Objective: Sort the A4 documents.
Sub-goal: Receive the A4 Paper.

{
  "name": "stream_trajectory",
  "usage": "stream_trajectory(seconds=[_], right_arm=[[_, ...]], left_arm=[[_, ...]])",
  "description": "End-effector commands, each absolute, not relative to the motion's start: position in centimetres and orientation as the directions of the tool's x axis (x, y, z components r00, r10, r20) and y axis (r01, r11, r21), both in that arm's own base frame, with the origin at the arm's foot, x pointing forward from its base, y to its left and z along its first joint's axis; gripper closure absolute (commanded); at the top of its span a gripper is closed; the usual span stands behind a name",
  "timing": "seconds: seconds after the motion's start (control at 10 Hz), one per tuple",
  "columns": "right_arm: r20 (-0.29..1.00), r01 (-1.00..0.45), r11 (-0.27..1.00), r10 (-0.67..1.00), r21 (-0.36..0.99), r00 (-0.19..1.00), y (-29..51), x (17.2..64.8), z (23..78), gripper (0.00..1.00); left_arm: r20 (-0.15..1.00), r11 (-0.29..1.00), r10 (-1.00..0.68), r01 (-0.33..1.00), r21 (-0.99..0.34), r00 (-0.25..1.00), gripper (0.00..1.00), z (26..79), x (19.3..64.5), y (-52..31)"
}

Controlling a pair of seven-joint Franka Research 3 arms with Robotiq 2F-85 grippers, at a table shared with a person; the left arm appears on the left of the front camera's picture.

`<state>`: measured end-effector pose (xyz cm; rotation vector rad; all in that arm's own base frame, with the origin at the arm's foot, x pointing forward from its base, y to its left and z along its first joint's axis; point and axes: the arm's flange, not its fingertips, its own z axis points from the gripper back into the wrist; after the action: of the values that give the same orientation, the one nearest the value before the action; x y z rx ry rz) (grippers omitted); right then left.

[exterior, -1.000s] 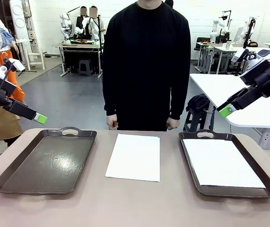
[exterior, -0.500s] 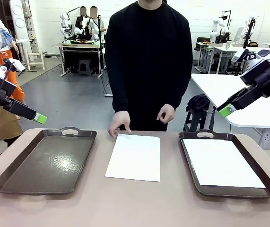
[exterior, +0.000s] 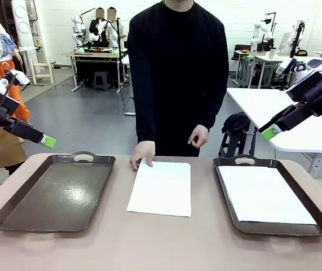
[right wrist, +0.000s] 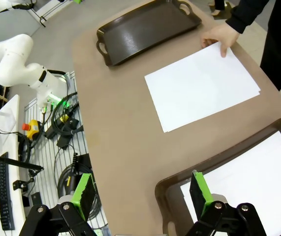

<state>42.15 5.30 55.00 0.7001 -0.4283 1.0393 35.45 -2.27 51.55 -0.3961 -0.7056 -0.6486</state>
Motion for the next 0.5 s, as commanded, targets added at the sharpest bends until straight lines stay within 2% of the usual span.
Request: stream_trajectory(seconds=[0.0,0.4], right_arm=[[0.630,-0.892,0.324,0.631,0.316,0.453,5.33,42.10,55.06,0.00],[0.630,-0.892,0.324,0.631,0.316,0.453,5.33,42.10,55.06,0.00]], left_arm=[[0.710,0.726,-0.411,0.677,-0.125,0.572,0.00,51.39,35.55,-2.03],[0.710,0.726,-0.411,0.677,-0.125,0.572,0.00,51.39,35.55,-2.03]])
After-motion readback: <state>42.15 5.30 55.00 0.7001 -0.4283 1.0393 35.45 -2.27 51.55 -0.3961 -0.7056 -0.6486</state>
